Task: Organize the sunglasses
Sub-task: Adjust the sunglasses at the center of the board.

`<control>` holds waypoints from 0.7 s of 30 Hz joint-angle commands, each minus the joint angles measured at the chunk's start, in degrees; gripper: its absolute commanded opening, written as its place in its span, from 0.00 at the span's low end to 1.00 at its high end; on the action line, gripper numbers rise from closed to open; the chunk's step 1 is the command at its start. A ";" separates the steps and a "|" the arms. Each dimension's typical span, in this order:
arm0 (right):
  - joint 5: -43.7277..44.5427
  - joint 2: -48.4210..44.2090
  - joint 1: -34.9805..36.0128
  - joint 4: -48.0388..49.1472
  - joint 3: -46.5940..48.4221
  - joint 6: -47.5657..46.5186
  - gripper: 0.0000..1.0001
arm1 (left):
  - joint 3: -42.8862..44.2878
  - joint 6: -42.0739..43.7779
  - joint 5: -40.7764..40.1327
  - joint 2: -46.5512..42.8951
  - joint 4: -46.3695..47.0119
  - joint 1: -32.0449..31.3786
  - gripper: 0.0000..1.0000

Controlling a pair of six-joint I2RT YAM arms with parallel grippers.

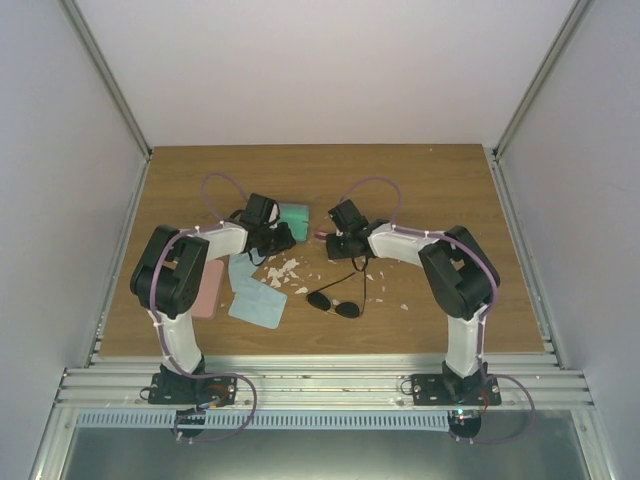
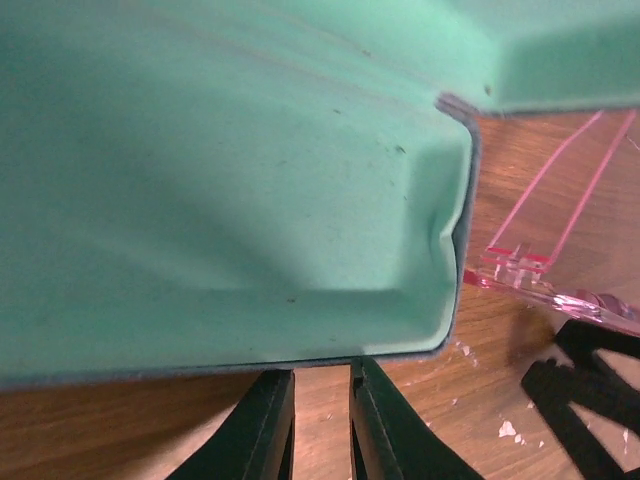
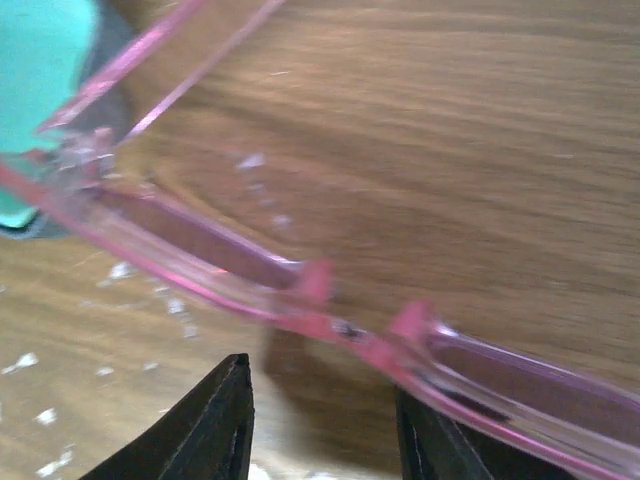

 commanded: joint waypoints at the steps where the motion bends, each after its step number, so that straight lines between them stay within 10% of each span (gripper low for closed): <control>1: 6.75 -2.39 -1.84 -1.77 -2.32 2.37 0.40 | 2.67 2.62 0.75 2.34 -0.08 -1.28 0.19; 21: -6.27 -10.40 20.92 -5.43 -3.34 2.88 0.47 | -11.92 3.92 -5.46 -25.21 -7.54 2.62 0.33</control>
